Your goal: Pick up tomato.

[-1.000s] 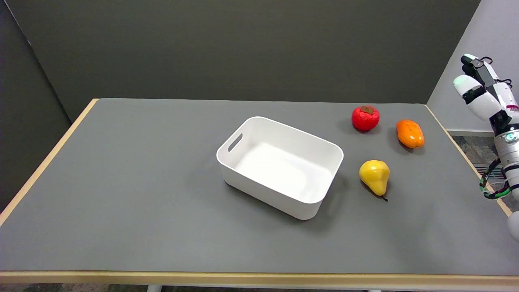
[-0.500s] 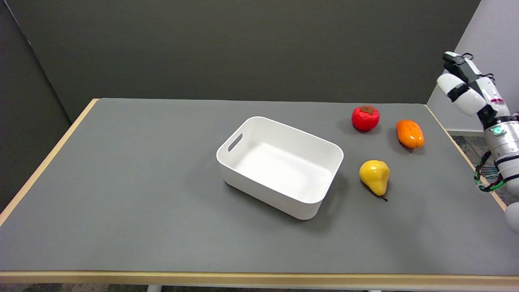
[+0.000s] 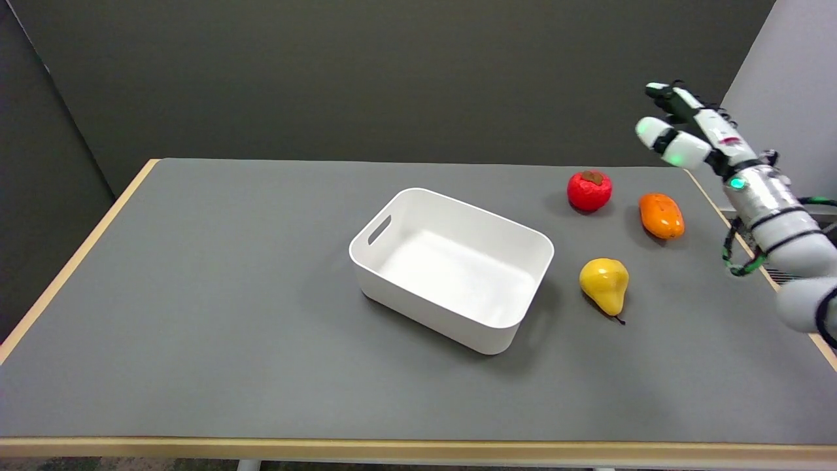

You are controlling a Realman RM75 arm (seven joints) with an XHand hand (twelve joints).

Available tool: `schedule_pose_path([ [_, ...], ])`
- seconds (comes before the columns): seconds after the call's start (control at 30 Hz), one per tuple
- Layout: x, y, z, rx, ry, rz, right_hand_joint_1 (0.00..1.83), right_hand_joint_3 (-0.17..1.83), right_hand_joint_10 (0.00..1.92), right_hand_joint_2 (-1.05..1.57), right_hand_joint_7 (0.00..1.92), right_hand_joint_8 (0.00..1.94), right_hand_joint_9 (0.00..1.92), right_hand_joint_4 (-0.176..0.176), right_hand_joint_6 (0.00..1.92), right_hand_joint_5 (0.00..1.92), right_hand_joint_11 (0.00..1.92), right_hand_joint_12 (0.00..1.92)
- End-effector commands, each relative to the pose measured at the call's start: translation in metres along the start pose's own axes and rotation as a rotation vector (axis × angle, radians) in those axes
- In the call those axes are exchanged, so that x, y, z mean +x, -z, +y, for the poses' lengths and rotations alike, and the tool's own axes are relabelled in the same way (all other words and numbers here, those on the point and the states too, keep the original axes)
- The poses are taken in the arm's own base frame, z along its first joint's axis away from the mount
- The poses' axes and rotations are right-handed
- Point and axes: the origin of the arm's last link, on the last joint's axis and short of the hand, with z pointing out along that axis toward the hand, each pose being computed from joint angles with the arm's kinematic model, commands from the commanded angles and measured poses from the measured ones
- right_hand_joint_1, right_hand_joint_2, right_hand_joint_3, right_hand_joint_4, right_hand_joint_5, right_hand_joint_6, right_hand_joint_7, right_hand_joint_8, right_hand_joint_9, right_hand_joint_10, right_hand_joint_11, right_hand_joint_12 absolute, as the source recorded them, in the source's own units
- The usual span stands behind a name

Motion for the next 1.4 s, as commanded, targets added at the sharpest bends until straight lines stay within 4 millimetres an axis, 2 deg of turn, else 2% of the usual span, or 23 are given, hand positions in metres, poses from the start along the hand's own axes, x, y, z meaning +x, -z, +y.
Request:
schedule_pose_path([
  [0.03, -0.073, -0.123, -0.034, -0.028, 0.458, -0.226, 0.14, 1.01, 0.53, 0.6, 0.19, 0.3, 0.09, 0.106, 0.4, 0.12, 0.0, 0.99],
  [0.1, -0.073, -0.129, -0.031, -0.049, 0.518, -0.238, 0.14, 1.01, 0.53, 0.6, 0.18, 0.29, 0.09, 0.106, 0.4, 0.11, 0.0, 0.99],
  [0.3, -0.074, -0.13, -0.025, -0.077, 0.61, -0.267, 0.16, 1.01, 0.47, 0.58, 0.12, 0.27, 0.06, 0.103, 0.35, 0.08, 0.0, 0.94],
  [0.7, -0.088, -0.125, -0.011, -0.128, 0.632, -0.321, 0.16, 1.01, 0.44, 0.58, 0.1, 0.24, 0.05, 0.094, 0.27, 0.08, 0.0, 0.91],
  [1.17, -0.098, -0.084, 0.036, -0.223, 0.653, -0.442, 0.11, 1.01, 0.52, 0.59, 0.16, 0.28, 0.05, 0.096, 0.39, 0.09, 0.0, 0.97],
  [1.4, -0.102, -0.073, 0.044, -0.238, 0.644, -0.461, 0.11, 1.0, 0.53, 0.58, 0.15, 0.28, 0.06, 0.095, 0.39, 0.09, 0.0, 1.01],
])
